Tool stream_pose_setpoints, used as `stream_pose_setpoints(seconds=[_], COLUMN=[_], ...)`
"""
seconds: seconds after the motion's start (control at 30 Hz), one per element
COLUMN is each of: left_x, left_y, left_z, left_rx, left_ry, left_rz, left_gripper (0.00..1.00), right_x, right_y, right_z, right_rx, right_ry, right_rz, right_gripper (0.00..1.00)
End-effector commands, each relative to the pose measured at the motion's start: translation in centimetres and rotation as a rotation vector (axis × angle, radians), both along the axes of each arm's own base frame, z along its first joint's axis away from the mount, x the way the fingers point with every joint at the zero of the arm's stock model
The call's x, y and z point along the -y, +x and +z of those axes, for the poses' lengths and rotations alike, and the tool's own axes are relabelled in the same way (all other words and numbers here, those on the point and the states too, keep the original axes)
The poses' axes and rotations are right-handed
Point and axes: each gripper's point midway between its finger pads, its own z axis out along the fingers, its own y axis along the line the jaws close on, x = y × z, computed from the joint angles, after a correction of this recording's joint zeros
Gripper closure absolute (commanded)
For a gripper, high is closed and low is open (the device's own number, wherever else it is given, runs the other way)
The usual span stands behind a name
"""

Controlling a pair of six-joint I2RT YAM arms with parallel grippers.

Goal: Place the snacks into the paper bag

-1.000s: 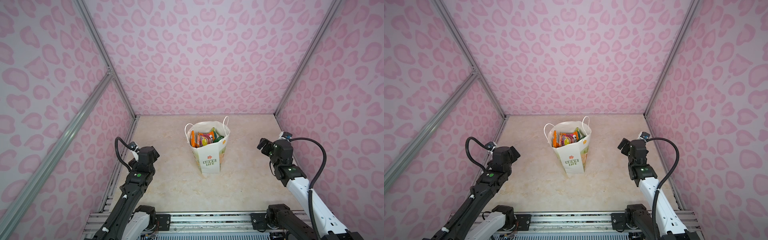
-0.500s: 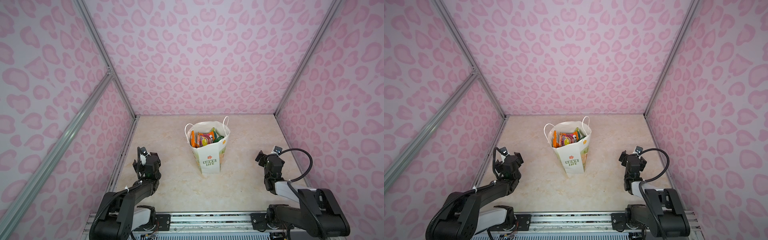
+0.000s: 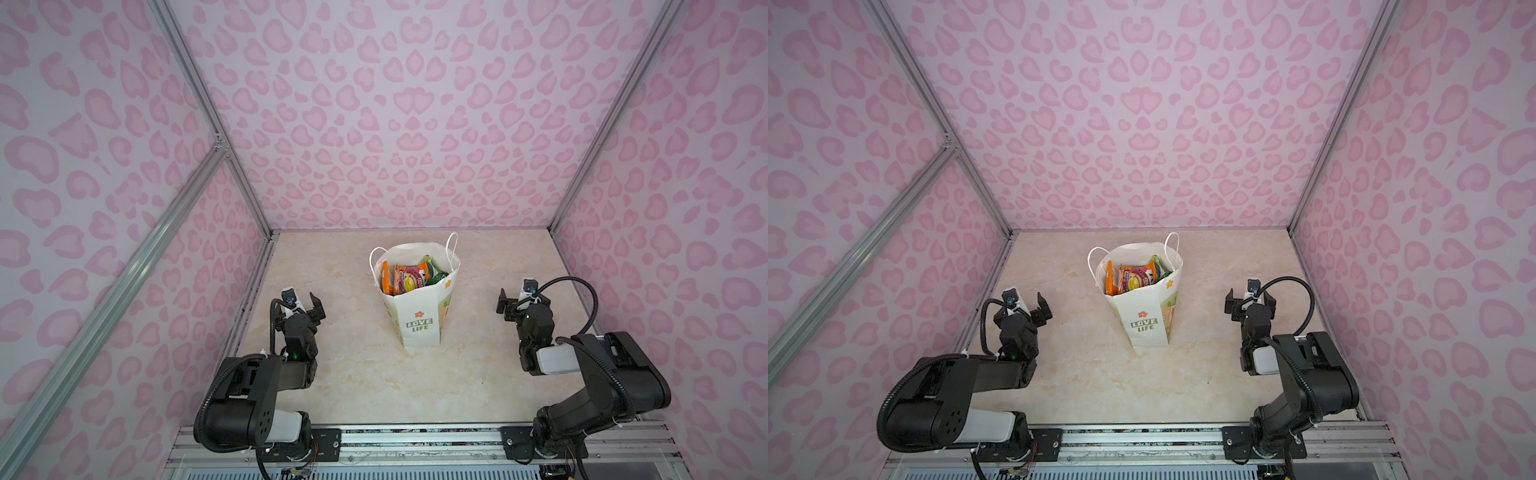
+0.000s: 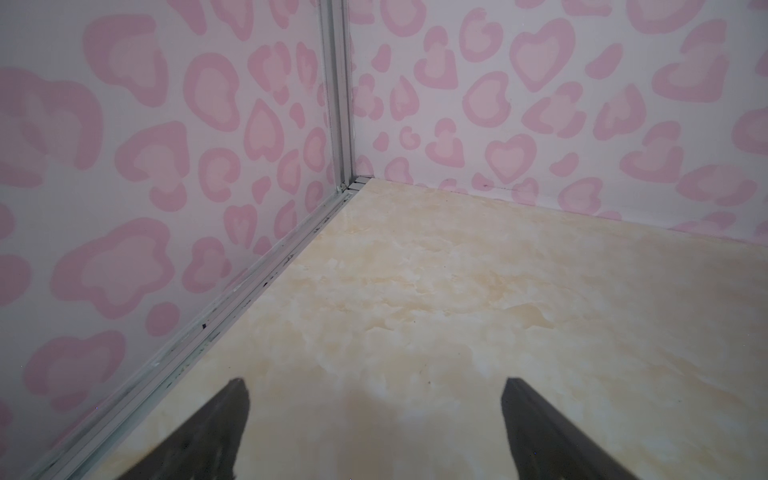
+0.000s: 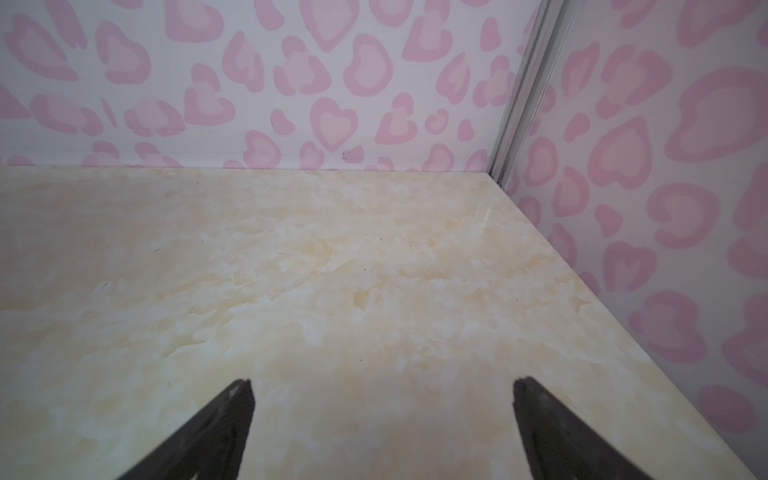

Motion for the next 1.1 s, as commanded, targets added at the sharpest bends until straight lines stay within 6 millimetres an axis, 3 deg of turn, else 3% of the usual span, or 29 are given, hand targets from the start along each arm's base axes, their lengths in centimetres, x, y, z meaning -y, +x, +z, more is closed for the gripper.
stream_pose_setpoints(seconds=[0.0, 0.13, 1.07], left_x=[0.84, -0.05, 0.04], left_y=[1.78, 1.97, 1.78], left_z=[-0.09, -0.27, -0.15], left_rx=[-0.04, -0.038, -0.035], left_ry=[-0.012, -0.049, -0.046], left_rz=[-0.074, -0.065, -0.069], left_gripper=[0.03, 0.03, 0.03], right_x=[-0.63, -0.02, -0.04], right_y=[0.45, 0.96, 0.81], right_z=[-0.11, -0.53, -0.29], right_rx=[-0.002, -0.033, -0.021], right_ry=[0.024, 0.074, 0.063], right_rz=[0.066, 0.074, 0.069], right_gripper=[0.0, 0.0, 0.0])
